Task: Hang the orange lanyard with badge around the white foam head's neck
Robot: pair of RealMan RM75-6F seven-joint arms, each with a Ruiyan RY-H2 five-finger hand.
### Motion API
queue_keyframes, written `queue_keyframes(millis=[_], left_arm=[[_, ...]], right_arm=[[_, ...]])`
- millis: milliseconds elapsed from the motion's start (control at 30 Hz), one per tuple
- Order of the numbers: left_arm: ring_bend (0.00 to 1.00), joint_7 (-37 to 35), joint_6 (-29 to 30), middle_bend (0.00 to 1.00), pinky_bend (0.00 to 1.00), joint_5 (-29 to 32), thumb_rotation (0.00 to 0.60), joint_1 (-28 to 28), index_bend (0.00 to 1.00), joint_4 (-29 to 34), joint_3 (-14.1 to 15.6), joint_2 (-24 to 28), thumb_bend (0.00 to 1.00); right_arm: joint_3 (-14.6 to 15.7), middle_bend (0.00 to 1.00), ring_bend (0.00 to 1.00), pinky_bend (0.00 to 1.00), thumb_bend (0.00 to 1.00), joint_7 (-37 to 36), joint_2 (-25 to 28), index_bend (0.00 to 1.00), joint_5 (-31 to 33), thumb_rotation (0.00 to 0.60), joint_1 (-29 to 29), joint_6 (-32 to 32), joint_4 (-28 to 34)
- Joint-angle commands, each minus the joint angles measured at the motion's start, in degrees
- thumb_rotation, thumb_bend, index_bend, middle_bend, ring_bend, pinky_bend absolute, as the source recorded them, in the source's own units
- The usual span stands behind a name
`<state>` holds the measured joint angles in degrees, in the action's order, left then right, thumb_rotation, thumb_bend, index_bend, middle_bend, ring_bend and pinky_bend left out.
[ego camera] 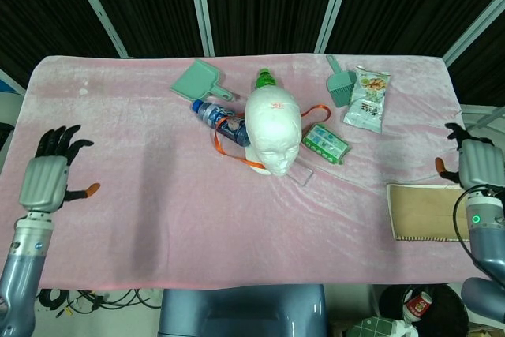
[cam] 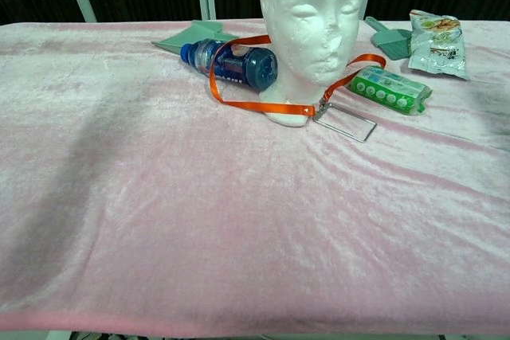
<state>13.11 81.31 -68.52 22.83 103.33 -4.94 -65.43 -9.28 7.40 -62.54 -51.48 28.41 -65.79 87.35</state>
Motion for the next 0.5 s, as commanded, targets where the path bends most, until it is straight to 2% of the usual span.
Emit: queue_keyframes(millis=[33,67,167,367,500], left_arm=[[0.00,-2.98,3.89,0.08,0.00,-3.45,0.600,-4.39,0.26,-0.27,2.97,1.07,0.12],[0.00,-4.04,4.74,0.08,0.00,-4.17,0.600,-5.21,0.26,-0.67,3.30,0.92,0.12],[0.00,-6.49,7.04,0.08,0.00,-6.71,0.600,-7.20,0.26,-2.05,4.17,0.57,0.12],[0.00,-10.58,10.33,0.08,0.00,-9.91,0.600,-10.65,0.26,-4.80,5.56,-0.60,0.12],[0.00,-12.56,10.90,0.08,0.00,-9.23,0.600,-12.52,0.26,-7.33,5.59,-1.91,0.12]], right_arm=[[2.91,0.64,0.67,0.53,0.42,3.04,-3.09,0.29,-3.37,0.600,-1.43,-1.41,2.78],[3.52,0.70,0.71,0.58,0.45,4.02,-3.66,0.29,-4.03,0.600,-1.42,-1.31,3.27],[5.11,0.76,0.77,0.66,0.51,7.10,-5.33,0.30,-5.16,0.600,-1.04,-0.16,4.63],[5.50,0.86,0.85,0.67,0.56,9.30,-9.09,0.31,-4.90,0.600,0.69,3.66,8.09],[4.18,0.93,0.91,0.71,0.57,10.86,-11.71,0.31,-2.96,0.600,2.72,5.94,10.81]])
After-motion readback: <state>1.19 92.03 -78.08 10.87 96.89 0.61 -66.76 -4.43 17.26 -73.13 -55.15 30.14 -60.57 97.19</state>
